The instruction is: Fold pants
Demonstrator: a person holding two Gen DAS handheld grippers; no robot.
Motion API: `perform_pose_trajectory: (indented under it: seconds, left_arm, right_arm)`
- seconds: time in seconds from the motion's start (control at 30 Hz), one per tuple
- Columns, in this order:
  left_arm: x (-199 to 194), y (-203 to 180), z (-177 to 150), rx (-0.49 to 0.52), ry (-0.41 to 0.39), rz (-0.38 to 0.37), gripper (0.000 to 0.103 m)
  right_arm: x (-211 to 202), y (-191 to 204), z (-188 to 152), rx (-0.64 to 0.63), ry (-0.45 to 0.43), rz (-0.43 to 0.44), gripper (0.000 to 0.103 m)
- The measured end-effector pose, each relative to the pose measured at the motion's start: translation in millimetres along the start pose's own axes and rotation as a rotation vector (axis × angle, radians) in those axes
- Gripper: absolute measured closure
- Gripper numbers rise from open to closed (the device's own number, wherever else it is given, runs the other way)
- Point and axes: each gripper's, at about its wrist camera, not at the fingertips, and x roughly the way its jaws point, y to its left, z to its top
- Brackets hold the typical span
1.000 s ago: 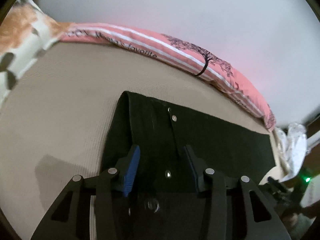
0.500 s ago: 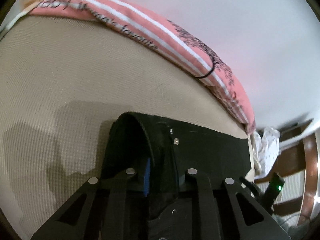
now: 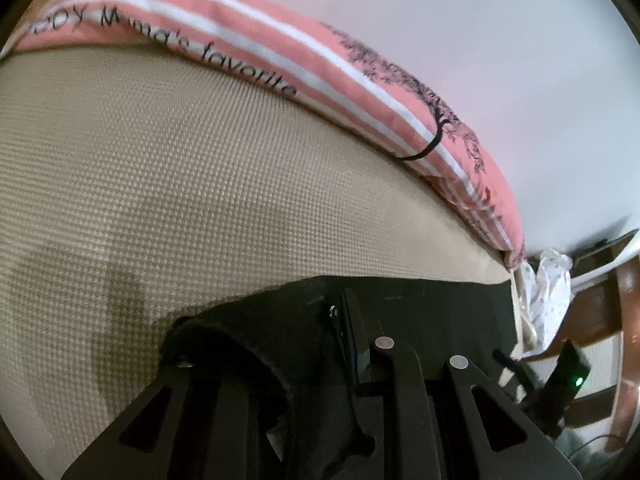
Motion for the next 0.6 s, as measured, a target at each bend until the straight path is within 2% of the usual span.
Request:
perform_pose_trajectory:
  seconds: [0.13,0.2,0.27,0.4,0.53,0.6]
  left_arm:
    - [-28.3,-14.7,-7.8,0.04,-0.087,-0.058,0.094]
    - [-45.2,-31.2,-14.7,0.095,-0.137,-0.086,0.094]
    - [-56.8,-46.4,-21.2,0.147,-0.164,-0.098,0.094]
    - [-72.9,-68.3,-34.4,0.218,-0.194,-0.11,0.094]
    - [-74.8,-82.5,-37.7,0.231,-0.194,-0.1,0.094]
    - [-78.0,-85.2,-37.8,0.236,-0.195,-0.095,0.094]
  right_arm:
    - [2.2,-8.0,23.1,-0.085,0.024,0.088,0.0]
    - [6.2,-10.2,40.7,-0.171,0.058,0.163,0.0]
    - [10.7,-7.7,56.8,-0.286,0.081,0.191,0.0]
    - [18.7,5.2,89.0,-0.531,0.113,0.229,0.0]
    - [28.3,12.9,120.5,-0.651,0.147,0.34,0.001]
    - [40.3,16.2,133.8,-0.692,0.172,0.371,0.007]
